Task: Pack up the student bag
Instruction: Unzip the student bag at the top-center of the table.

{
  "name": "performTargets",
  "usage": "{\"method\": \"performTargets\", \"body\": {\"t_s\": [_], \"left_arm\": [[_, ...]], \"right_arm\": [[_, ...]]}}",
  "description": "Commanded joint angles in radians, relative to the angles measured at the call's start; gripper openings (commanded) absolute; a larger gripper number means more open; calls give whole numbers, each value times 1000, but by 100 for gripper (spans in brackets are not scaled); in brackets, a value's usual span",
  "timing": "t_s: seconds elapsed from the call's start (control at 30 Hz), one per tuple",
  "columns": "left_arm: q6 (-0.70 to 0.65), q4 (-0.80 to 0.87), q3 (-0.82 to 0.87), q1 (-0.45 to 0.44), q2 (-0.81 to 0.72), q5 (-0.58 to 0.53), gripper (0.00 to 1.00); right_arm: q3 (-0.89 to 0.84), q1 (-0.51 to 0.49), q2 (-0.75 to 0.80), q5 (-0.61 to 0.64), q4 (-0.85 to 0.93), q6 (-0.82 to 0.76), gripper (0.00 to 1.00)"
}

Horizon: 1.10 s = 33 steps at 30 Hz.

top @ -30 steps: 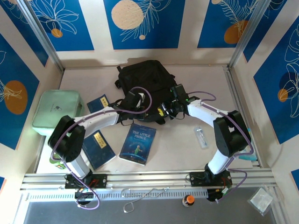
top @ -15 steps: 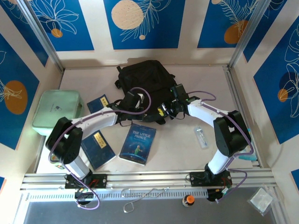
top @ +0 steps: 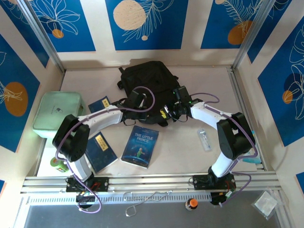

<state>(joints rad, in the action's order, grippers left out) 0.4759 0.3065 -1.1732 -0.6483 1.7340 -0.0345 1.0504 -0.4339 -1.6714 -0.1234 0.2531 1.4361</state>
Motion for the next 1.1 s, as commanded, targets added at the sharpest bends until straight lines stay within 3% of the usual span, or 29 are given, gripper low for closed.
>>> {"method": "performTargets", "body": {"t_s": [0.0,0.17,0.27,0.4,0.6,0.8,0.97,1.07], "left_arm": [[-81,125,12,61,-8,-99,0],[-153,54,17,41,-78,58,0],[-152,23,13,17,-95,142,0],[-137,-6,22,-12,-97,171,0],[-108,-57,55,-22,-84,189,0],[-92,-106,65,-34,-91,208,0],[-91,-107,117,-34,-119,156,0],[-88,-95,166,-31,-155,91,0]], "right_arm": [[-24,44,52,94,60,-25,1],[-16,44,24,75,57,-40,5],[2,35,12,54,72,-41,25],[4,25,29,21,87,-4,50],[41,-18,12,-29,96,73,64],[73,-64,-32,1,105,119,59],[105,-59,-59,23,102,87,28],[104,-54,-46,49,101,60,15]]}}
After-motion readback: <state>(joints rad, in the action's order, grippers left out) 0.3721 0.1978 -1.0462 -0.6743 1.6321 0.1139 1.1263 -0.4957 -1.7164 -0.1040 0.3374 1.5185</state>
